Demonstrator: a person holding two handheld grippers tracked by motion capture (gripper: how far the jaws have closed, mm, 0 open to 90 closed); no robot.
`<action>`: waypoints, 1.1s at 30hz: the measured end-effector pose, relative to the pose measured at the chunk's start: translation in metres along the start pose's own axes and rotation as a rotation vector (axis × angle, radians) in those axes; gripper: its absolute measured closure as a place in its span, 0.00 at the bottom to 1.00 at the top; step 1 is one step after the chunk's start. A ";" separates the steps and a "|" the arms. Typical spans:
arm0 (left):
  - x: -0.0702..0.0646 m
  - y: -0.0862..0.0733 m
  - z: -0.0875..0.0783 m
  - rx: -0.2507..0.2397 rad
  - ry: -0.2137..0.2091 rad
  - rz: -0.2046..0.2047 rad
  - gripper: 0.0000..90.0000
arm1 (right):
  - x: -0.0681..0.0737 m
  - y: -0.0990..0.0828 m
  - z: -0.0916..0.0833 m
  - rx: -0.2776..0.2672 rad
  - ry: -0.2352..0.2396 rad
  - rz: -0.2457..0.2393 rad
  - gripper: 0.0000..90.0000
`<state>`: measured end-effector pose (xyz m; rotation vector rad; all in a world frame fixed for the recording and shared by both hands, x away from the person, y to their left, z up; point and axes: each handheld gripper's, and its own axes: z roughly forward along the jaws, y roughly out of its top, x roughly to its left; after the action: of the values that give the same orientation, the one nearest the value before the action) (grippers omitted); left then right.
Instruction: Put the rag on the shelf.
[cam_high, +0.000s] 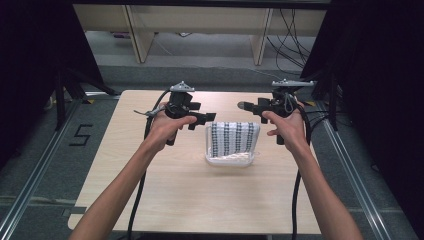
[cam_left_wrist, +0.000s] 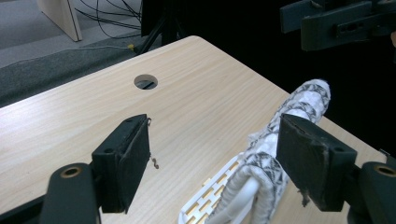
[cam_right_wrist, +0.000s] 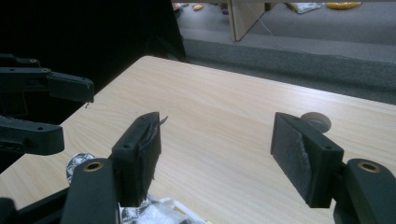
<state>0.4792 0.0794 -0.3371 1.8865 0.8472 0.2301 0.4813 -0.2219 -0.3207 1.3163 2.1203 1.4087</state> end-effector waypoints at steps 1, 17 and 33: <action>-0.002 -0.001 -0.001 -0.005 0.012 0.000 0.28 | 0.001 -0.001 -0.001 -0.004 0.010 0.004 0.38; -0.010 -0.013 -0.021 -0.039 -0.001 0.001 0.27 | 0.013 -0.010 -0.011 -0.024 0.022 -0.038 0.37; -0.020 -0.030 -0.033 -0.061 -0.027 0.008 0.27 | 0.027 -0.021 -0.025 -0.038 0.044 -0.041 0.36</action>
<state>0.4344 0.0977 -0.3433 1.8323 0.8060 0.2329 0.4391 -0.2177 -0.3194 1.2311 2.1251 1.4671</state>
